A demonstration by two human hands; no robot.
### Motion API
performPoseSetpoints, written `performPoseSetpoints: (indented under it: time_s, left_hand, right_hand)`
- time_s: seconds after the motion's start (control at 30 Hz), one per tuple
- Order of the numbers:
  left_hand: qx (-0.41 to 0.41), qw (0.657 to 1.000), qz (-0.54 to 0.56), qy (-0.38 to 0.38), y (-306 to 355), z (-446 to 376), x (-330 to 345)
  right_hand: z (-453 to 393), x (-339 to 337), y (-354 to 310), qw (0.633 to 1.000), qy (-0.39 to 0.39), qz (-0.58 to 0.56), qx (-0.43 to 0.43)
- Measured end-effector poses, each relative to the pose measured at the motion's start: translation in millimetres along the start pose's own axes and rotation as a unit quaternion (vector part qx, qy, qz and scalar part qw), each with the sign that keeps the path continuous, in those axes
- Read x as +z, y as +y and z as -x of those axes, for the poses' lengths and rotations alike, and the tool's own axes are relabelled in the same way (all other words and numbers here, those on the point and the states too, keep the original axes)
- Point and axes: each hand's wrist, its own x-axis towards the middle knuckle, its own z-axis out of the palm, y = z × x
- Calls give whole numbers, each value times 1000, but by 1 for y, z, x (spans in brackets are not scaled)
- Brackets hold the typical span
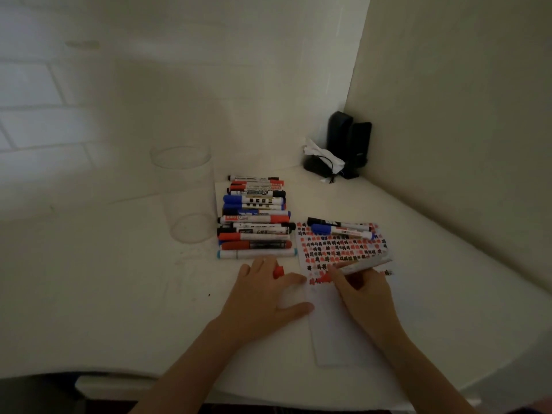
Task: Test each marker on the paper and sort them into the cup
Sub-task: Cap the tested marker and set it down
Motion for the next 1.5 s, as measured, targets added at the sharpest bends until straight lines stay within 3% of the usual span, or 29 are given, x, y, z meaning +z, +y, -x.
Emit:
performPoseSetpoints:
  time_s: [0.57, 1.5]
  left_hand:
    - [-9, 1000, -3, 7, 0, 1, -1]
    - [-14, 1000, -5, -5, 0, 0, 0]
  right_hand:
    - [1, 5, 12, 995, -11, 83, -61]
    - [-2, 4, 16, 997, -2, 74, -31]
